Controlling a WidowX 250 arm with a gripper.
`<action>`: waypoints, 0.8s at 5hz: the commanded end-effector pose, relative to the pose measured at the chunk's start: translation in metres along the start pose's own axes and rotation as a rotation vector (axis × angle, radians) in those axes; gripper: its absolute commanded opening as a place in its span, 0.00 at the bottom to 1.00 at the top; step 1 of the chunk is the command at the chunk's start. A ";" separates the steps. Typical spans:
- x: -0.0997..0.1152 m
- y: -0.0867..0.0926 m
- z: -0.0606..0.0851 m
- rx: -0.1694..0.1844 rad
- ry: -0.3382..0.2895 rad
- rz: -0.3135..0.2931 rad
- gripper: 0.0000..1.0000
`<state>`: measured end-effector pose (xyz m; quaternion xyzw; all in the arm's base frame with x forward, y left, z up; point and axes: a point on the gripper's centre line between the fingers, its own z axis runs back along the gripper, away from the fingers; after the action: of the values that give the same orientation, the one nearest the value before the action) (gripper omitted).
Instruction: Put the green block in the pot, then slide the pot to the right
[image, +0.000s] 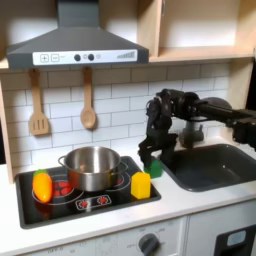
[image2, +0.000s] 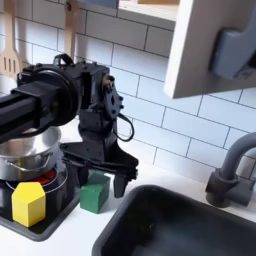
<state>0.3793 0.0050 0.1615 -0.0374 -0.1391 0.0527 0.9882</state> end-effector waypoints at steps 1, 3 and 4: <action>0.007 0.007 -0.006 0.015 0.006 0.020 1.00; 0.002 0.002 -0.011 0.018 0.031 0.000 1.00; 0.004 0.000 -0.009 0.019 0.019 -0.007 1.00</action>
<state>0.3863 0.0087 0.1556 -0.0286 -0.1306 0.0567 0.9894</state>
